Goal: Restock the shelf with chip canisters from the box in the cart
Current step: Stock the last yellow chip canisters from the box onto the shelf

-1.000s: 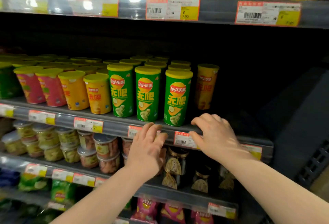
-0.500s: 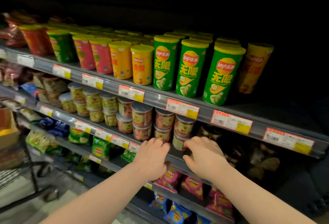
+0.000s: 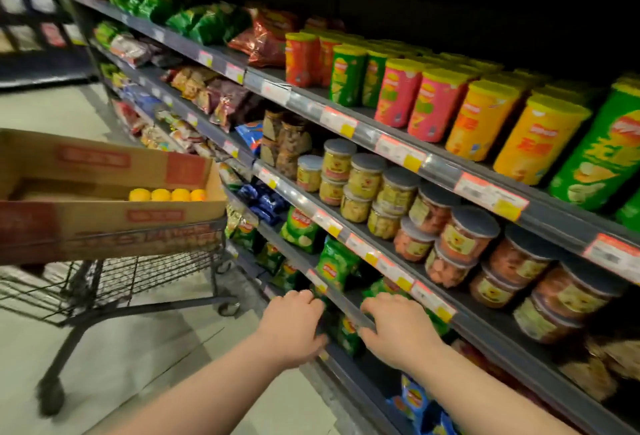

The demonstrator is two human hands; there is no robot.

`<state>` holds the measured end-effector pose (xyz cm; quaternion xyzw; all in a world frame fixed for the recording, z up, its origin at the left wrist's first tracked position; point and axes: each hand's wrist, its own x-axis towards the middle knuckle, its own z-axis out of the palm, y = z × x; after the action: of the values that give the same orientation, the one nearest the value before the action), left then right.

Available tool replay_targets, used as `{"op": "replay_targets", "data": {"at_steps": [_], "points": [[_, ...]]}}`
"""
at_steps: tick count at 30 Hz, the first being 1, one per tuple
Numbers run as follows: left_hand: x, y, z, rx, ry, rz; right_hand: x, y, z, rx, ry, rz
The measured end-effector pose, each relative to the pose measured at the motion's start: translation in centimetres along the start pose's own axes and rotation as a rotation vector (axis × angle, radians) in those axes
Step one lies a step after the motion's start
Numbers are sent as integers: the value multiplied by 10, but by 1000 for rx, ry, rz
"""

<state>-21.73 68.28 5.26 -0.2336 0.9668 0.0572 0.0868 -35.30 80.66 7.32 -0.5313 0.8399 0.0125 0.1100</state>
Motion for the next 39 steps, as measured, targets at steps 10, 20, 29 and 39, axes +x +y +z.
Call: {"op": "replay_targets", "data": {"at_steps": [10, 20, 29, 39], "points": [[-74, -179, 21, -84, -44, -305, 94, -171, 20, -7, -126, -208], [-94, -258, 36, -165, -38, -524, 169, -251, 21, -57, -185, -374], [-53, -344, 18, -138, -49, -669, 288, -302, 13, -25, -190, -503], [74, -414, -27, -102, -64, -675, 431, -284, -26, 41, -199, -509]]}}
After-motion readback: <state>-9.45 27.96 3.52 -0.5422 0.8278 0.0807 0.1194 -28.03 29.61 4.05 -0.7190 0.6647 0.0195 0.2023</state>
